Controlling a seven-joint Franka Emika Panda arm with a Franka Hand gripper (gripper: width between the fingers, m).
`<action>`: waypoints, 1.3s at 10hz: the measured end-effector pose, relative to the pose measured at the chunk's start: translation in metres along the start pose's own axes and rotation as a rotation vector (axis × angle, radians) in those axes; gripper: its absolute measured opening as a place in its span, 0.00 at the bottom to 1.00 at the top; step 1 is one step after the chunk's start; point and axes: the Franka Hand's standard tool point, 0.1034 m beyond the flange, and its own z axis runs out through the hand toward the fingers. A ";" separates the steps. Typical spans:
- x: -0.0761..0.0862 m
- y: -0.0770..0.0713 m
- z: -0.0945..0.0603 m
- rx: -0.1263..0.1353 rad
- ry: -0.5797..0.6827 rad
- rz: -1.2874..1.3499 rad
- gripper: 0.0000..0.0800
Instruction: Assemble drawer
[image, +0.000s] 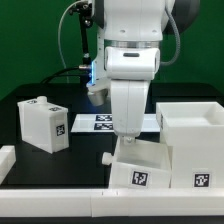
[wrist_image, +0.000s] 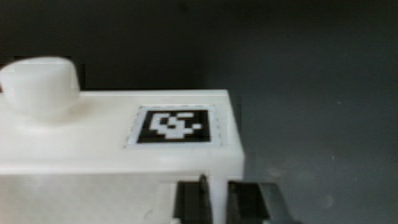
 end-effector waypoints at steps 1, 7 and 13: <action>0.000 0.000 0.000 0.000 0.000 -0.001 0.04; -0.003 -0.006 0.004 0.010 -0.001 -0.056 0.04; 0.007 -0.001 0.007 0.020 0.001 -0.038 0.04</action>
Offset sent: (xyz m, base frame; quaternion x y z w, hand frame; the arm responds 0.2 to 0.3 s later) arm -0.0065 0.0041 -0.0046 0.0061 0.0111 -0.0710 0.9974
